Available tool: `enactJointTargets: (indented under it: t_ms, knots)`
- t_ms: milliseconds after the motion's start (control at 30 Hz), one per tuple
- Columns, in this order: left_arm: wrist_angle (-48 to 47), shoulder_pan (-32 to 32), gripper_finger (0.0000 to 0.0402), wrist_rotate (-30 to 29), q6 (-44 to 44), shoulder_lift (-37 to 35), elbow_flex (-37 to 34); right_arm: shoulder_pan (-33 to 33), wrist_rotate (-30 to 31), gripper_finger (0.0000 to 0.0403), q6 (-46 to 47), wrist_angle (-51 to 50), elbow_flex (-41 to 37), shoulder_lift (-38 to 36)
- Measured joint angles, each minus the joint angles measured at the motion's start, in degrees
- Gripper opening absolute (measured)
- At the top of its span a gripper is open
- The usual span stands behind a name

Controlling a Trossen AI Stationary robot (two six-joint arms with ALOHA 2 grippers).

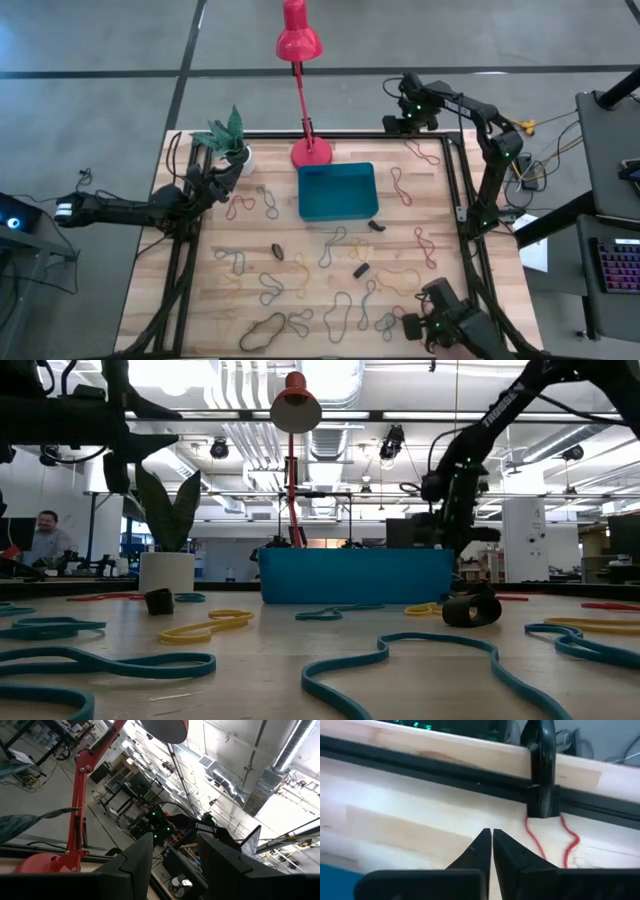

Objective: Pick and place rubber bands into bin
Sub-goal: Put the red rubber band into the blue bin

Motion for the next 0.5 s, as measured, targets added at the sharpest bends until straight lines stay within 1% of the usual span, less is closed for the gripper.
enactJointTargets:
  t_ms: [100, 167, 300, 500]
  knots:
    - [-0.11, 0.00, 0.0141, 0.15, 0.02, -0.02, 0.00, 0.51, 7.05, 0.0009, 0.00, -2.54, -0.09, -0.47]
    - [-0.13, 0.00, 0.0141, 0.36, 0.00, -0.04, 0.00, 0.21, 9.17, 0.0011, 0.13, -5.08, -0.12, -0.57]
    - [-0.32, 0.00, 0.0141, 0.60, 0.00, 0.00, 0.00, -0.46, 11.03, 0.0036, 0.18, -9.07, -1.04, 0.83]
    - [-0.28, 0.00, 0.0141, 0.63, -0.10, -0.11, 0.00, -1.77, 11.87, 0.0102, 1.44, -7.44, -2.36, 2.36]
